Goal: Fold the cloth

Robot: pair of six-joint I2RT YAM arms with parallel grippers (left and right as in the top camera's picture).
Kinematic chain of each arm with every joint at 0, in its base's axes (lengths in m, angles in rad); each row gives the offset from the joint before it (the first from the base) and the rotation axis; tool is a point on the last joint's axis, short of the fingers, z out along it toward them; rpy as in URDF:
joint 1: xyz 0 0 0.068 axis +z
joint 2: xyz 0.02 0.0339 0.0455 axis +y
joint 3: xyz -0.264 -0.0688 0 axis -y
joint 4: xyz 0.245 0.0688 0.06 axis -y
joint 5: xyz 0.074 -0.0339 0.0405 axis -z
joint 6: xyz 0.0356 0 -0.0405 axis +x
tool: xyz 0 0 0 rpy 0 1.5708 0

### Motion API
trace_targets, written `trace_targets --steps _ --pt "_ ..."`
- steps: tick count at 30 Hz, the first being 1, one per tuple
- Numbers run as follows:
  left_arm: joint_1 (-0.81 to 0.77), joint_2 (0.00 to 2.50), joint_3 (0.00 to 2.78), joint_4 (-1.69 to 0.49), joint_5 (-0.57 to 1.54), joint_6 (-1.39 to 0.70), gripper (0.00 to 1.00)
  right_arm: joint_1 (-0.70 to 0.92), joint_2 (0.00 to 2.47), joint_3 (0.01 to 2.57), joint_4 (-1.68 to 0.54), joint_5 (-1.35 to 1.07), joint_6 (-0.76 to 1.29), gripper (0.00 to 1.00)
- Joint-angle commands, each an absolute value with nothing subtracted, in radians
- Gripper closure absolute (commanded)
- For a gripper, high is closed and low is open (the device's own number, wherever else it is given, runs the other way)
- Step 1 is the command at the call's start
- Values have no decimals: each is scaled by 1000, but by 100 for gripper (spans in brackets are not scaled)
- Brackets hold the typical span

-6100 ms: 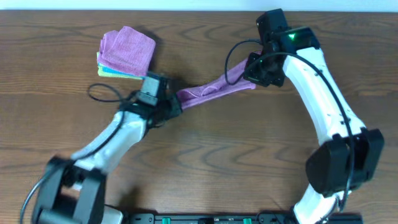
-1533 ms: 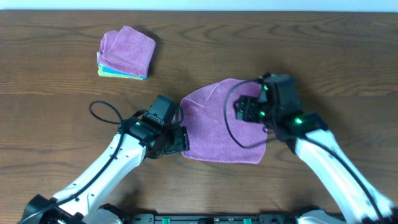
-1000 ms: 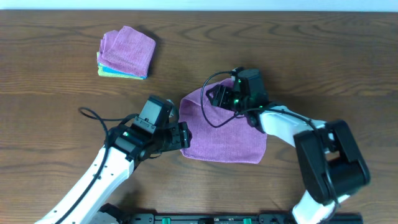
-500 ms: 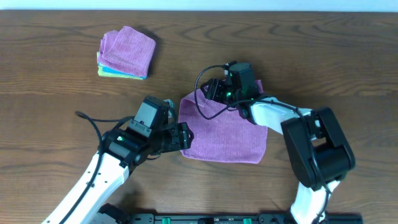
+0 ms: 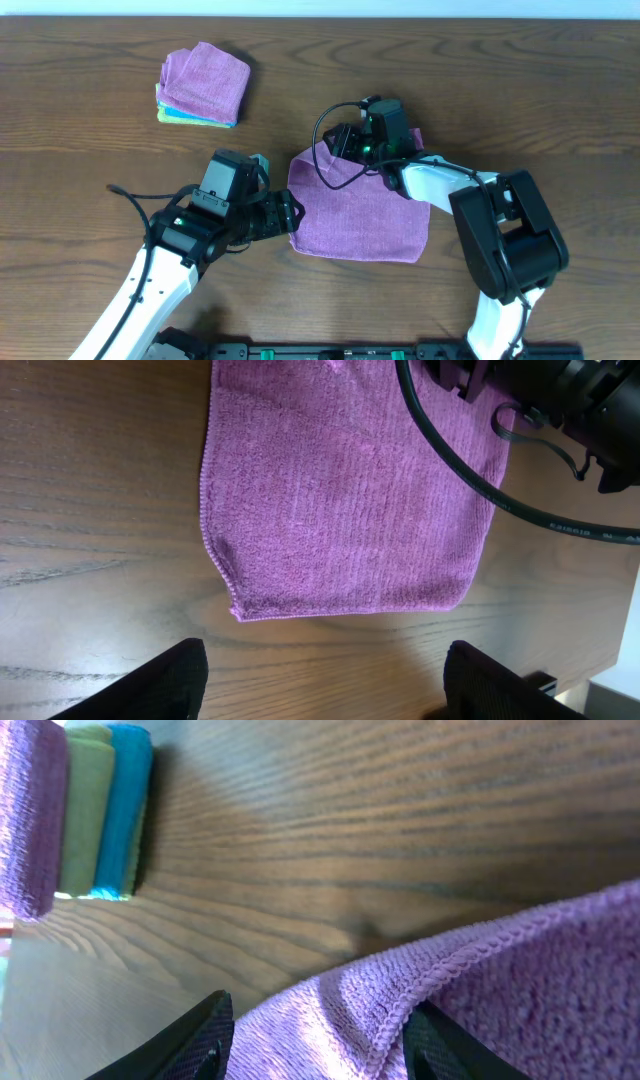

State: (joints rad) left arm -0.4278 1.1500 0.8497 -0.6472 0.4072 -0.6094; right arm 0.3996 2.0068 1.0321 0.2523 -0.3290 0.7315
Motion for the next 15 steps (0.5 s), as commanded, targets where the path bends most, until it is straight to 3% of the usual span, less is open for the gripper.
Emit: trace_targets --steps 1,15 --pt "-424 1140 869 -649 420 -614 23 428 2032 1047 270 -310 743 46" --pt "-424 1140 869 -649 420 -614 23 485 2061 1073 340 -311 748 49"
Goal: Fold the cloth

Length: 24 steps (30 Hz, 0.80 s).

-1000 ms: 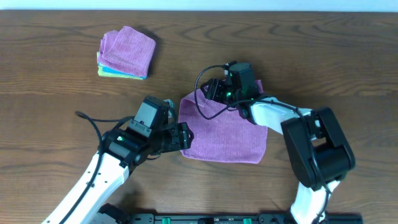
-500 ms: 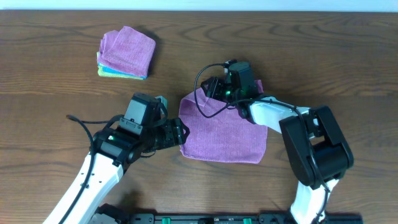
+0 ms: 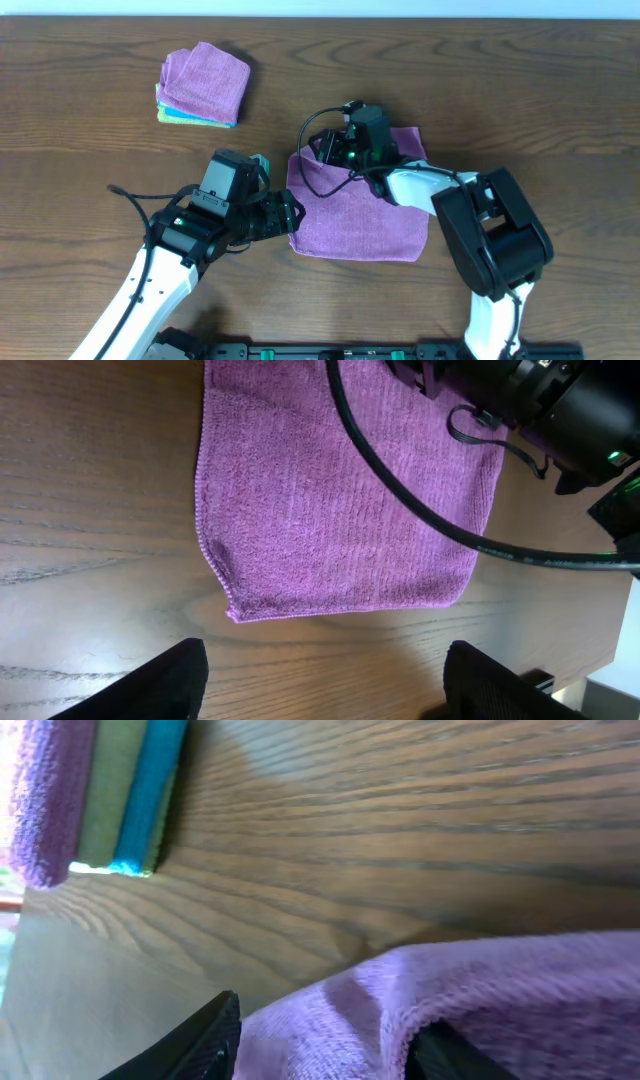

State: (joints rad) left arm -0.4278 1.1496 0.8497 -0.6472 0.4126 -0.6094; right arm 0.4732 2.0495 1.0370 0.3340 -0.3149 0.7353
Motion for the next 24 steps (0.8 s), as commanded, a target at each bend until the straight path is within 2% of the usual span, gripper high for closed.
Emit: trace_targets --steps 1,19,22,24 --pt "-424 1140 869 -649 420 -614 23 486 2061 1086 340 -311 748 50" --pt "-424 1121 869 -650 420 -612 23 516 2148 1217 337 -259 747 49" --pt "-424 1102 869 -651 420 -604 23 532 2160 1220 348 -215 748 44" --pt "-424 1091 869 -653 419 -597 23 538 2160 1222 348 -208 747 34"
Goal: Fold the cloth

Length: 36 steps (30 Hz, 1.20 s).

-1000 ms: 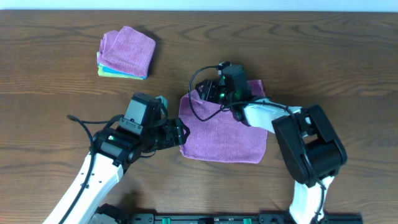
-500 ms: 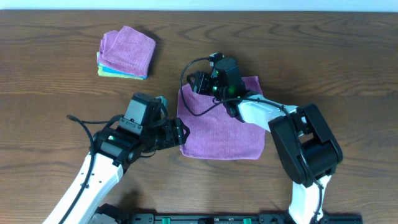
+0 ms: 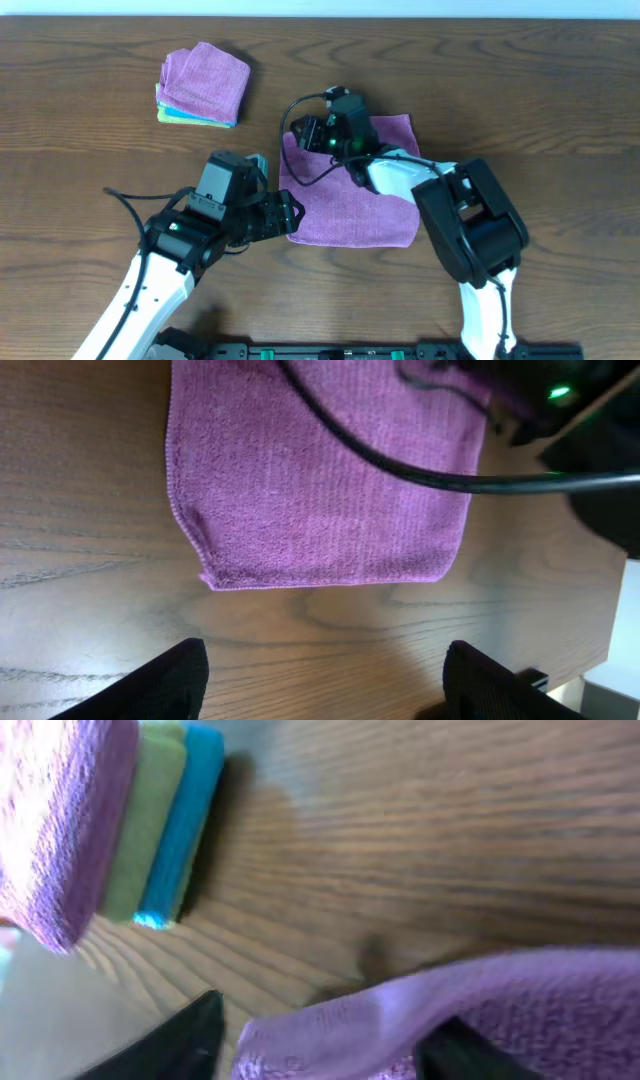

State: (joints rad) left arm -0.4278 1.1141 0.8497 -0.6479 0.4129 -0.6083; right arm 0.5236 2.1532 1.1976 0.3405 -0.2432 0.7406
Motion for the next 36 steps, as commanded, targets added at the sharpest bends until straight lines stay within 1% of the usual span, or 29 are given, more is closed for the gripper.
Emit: trace_targets --steps 1,3,5,8,17,24,28,33,36 --pt "-424 1086 869 -653 419 -594 23 541 2160 1224 348 -206 747 32" --pt "-424 1077 869 -654 418 -577 23 544 2160 1229 348 -207 747 28" --pt "-424 1071 869 -655 419 -571 23 546 2160 1234 353 -208 747 25" --pt "-424 1065 869 -655 419 -562 23 551 2160 1241 383 -229 748 25" --pt "-424 1063 869 -657 419 -561 23 551 2160 1259 392 -265 782 28" --pt "-424 1063 869 -653 419 -560 23 551 2160 1259 308 -276 788 28" --pt "-424 1063 869 -653 418 -560 23 551 2160 1259 295 -341 788 27" --pt "-424 1063 869 -649 416 -561 23 551 2159 1259 295 -409 793 30" --pt "-424 1063 869 -645 416 -561 23 551 2158 1259 295 -431 793 34"
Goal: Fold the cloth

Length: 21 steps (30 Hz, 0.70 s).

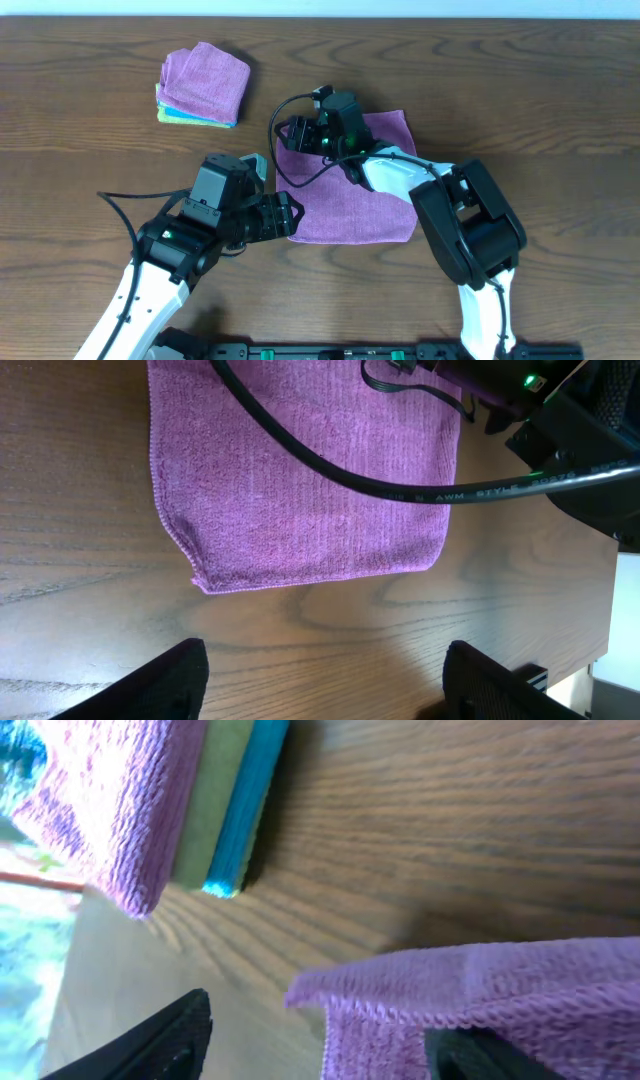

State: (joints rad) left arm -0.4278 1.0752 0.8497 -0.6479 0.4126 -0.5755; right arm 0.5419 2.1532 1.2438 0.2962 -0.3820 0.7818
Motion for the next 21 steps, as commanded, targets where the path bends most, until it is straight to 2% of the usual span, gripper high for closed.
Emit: trace_targets --steps 1,9,21 --pt "-424 1063 869 -645 416 -561 23 551 2158 1259 295 -431 794 34" --pt "-424 1063 869 -644 416 -561 23 551 2158 1260 327 -424 792 34" --pt "-424 1063 869 -638 416 -561 23 551 2158 1270 426 -287 754 32"
